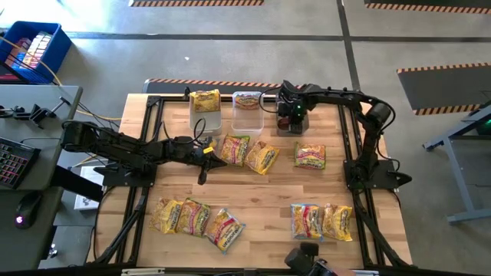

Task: Sort Maruchan noodles
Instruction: Adjust the green noodle pack on the transparent black bin

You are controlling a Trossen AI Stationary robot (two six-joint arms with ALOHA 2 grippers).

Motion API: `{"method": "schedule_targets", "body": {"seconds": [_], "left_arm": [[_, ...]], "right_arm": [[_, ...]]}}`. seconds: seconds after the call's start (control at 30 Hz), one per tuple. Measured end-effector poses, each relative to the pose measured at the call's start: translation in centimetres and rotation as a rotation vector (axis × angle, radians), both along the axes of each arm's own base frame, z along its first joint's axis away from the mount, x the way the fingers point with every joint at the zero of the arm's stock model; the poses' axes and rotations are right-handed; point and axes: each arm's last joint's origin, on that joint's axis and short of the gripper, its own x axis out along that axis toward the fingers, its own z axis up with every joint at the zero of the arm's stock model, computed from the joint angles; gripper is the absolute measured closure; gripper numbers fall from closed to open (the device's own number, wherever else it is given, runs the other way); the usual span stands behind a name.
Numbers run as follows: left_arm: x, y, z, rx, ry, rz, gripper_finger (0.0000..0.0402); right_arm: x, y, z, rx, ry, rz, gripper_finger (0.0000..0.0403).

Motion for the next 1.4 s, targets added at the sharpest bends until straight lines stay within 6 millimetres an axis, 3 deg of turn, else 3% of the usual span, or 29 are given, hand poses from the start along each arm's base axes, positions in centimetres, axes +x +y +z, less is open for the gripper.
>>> {"method": "schedule_targets", "body": {"seconds": [0.9,1.17,1.4], "left_arm": [[0.0,0.0,0.0,0.000,0.002,0.000,0.0401],[0.0,0.0,-0.1,0.000,0.006,0.000,0.0401],[0.0,0.0,-0.1,-0.001,0.008,-0.001,0.0401]], "right_arm": [[2.4,-1.2,5.0,-0.124,-0.063,-0.055,0.0401],[3.1,-2.0,6.7,-0.242,-0.093,-0.087,0.0401],[3.3,-2.4,6.9,-0.264,-0.108,-0.093,0.0401]]}}
